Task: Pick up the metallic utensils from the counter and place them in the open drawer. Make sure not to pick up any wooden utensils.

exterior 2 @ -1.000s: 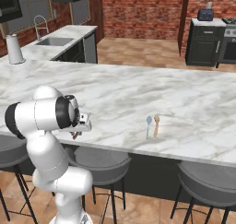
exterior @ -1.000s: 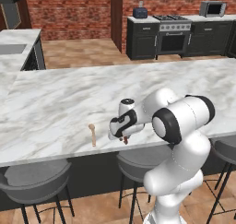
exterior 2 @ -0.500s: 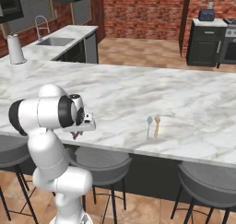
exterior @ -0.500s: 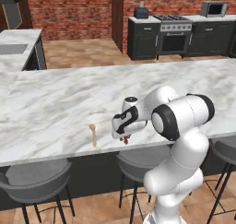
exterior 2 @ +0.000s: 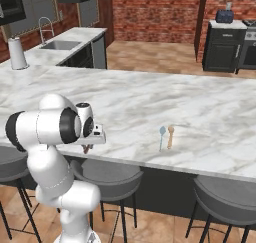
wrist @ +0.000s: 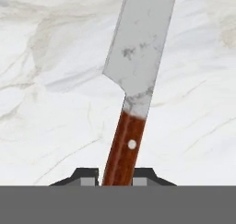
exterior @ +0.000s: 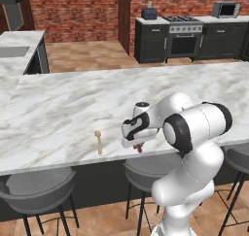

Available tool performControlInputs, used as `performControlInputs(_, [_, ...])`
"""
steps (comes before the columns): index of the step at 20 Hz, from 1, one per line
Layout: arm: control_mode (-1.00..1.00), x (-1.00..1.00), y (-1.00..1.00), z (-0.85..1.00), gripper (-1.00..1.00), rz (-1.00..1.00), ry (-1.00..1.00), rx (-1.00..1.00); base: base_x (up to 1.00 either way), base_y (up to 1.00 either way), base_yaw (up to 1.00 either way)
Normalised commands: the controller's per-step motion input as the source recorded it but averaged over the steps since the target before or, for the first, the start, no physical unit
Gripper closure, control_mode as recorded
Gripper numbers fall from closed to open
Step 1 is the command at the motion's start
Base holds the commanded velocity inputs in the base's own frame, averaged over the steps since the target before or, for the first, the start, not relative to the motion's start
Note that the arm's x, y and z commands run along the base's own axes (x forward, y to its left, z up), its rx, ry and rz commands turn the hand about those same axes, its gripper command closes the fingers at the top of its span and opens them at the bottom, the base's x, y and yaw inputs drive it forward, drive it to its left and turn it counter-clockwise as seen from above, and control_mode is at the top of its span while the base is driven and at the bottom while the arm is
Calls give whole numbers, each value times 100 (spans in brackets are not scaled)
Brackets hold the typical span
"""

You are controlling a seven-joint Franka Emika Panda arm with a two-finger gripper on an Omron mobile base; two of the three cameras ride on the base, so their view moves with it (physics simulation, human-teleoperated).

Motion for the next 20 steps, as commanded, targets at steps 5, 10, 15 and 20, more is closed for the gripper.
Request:
performControlInputs(5, [-100, -20, -19, -19, 100, 0, 6, 0, 0, 0, 0])
performControlInputs(10, [-100, -26, -27, 42, 100, 0, 0, 11, 0, 0, 0])
performControlInputs(15, [-100, -24, -12, 69, 100, 4, 2, 4, 0, 0, 0])
performControlInputs(20, [-100, -38, -9, 94, 100, 0, -3, 0, 0, 0, 0])
